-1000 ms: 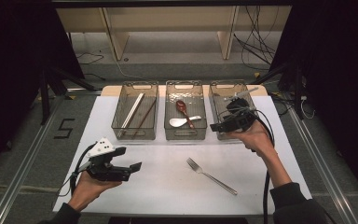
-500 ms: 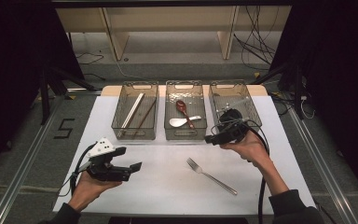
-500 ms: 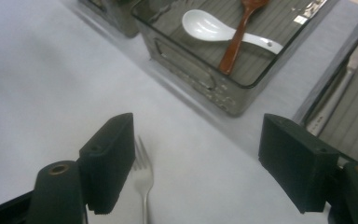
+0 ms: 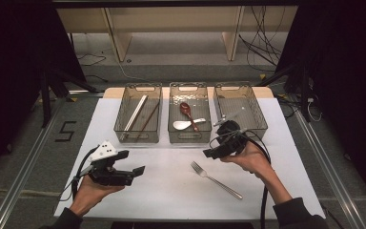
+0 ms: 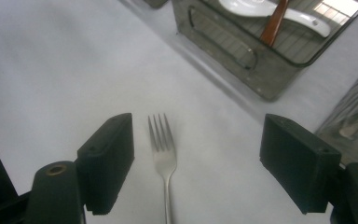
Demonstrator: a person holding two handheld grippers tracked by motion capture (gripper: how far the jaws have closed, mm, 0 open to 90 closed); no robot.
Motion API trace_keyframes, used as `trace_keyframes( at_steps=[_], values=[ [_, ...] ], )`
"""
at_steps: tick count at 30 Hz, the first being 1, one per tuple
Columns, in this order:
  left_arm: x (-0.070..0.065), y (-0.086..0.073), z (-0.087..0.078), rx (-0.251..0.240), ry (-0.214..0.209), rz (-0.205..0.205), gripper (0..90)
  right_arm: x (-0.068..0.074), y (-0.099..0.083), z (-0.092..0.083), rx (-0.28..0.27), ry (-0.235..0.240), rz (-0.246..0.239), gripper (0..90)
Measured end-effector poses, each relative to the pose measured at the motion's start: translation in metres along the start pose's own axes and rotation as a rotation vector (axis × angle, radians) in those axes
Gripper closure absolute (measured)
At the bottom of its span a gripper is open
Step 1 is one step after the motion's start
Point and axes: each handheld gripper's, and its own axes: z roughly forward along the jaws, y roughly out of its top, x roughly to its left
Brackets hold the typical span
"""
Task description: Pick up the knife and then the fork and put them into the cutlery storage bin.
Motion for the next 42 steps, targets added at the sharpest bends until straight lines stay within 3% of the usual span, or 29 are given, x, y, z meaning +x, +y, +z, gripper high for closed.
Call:
trace_keyframes(
  at_steps=[9,21,30,42],
  values=[
    [0.0,0.0,-0.001,-0.001,-0.001,-0.001,15.7,0.011,-0.006,0.017,0.074,0.022,-0.043,25.8],
    [0.0,0.0,-0.001,-0.004,-0.001,-0.011,15.7,0.021,-0.018,0.036,0.21,0.013,-0.114,29.0],
    [0.0,0.0,-0.002,-0.003,-0.001,-0.011,15.7,0.024,-0.03,0.05,0.325,0.005,-0.142,42.4],
    [-0.001,0.0,-0.002,0.002,-0.002,-0.002,15.7,0.022,-0.038,0.061,0.39,-0.005,-0.175,60.5]
  ],
)
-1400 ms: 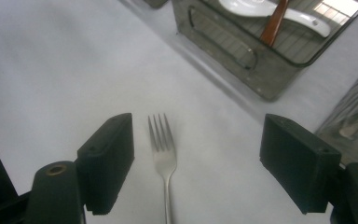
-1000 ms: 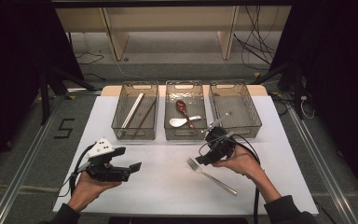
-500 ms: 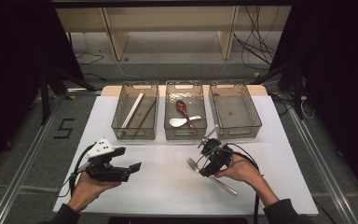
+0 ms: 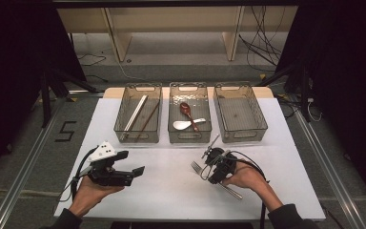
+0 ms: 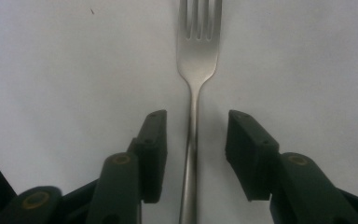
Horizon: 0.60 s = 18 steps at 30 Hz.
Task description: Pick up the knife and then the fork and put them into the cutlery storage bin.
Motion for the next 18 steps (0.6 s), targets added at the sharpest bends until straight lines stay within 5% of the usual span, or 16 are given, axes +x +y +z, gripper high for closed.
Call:
trace_keyframes(
  at_steps=[18],
  values=[
    [-0.001,0.0,0.0,-0.002,0.002,0.001,15.7,0.001,0.001,0.011,0.043,-0.012,-0.031,76.8]
  ],
)
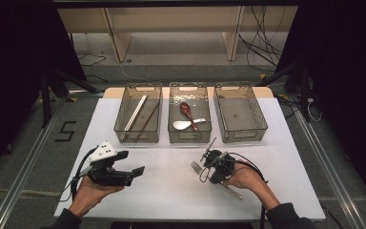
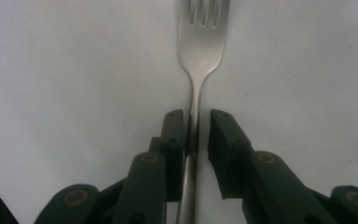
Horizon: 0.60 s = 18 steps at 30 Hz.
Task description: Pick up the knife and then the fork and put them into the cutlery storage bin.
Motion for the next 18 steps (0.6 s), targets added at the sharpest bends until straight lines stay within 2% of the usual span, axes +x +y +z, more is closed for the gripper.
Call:
trace_keyframes(
  at_steps=[7,18],
  values=[
    [-0.0005,0.0001,0.0004,0.0,-0.001,-0.001,15.7,0.0003,-0.0003,0.0001,0.006,0.009,-0.02,82.9],
    [-0.0002,0.0001,0.0005,0.001,0.0,-0.001,15.7,-0.0008,-0.0012,-0.0007,0.001,0.02,-0.027,85.7]
  ],
)
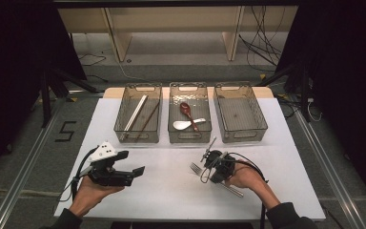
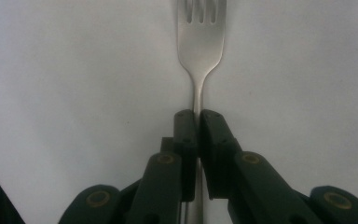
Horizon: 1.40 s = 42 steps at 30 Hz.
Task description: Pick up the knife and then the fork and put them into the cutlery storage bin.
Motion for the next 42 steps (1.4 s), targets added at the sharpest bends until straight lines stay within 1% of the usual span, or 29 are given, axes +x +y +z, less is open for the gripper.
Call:
trace_keyframes(
  at_steps=[1,5,7,11,14,15,19,24,28,31,35,42],
  values=[
    [0.0,0.0,0.0,0.002,0.0,0.003,15.7,0.0,0.0,0.0,0.0,0.002,-0.007,85.7],
    [0.0,0.0,0.0,0.001,0.0,0.004,15.7,-0.003,-0.003,-0.004,-0.023,0.009,0.003,85.8],
    [0.0,0.0,0.0,0.002,0.0,0.003,15.7,-0.006,-0.004,-0.006,-0.042,0.004,0.021,85.9],
    [0.0,0.0,0.0,0.002,-0.001,0.004,15.7,-0.012,-0.008,-0.013,-0.073,0.012,0.049,85.9],
    [0.0,0.0,0.001,0.002,-0.001,0.004,15.7,-0.016,-0.01,-0.018,-0.106,0.015,0.066,86.0],
    [0.0,0.0,0.001,0.002,0.0,0.005,15.7,-0.017,-0.011,-0.02,-0.119,0.023,0.076,86.0],
    [0.0,0.0,0.001,0.004,-0.001,0.005,15.7,-0.021,-0.014,-0.025,-0.163,0.04,0.091,86.1],
    [0.0,0.0,0.001,0.004,0.0,0.004,15.7,-0.025,-0.017,-0.03,-0.2,0.051,0.11,86.2],
    [0.0,0.0,0.001,0.004,0.003,0.004,15.7,-0.027,-0.019,-0.039,-0.241,0.046,0.122,86.1],
    [0.0,0.0,0.0,0.002,0.004,0.004,15.7,-0.03,-0.022,-0.046,-0.271,0.045,0.142,86.1],
    [0.0,0.0,0.001,0.002,0.002,0.001,15.7,-0.036,-0.026,-0.057,-0.32,0.055,0.167,86.1],
    [0.0,0.0,0.0,-0.005,0.006,0.001,15.7,-0.047,-0.036,-0.074,-0.396,0.034,0.203,86.2]
  ],
)
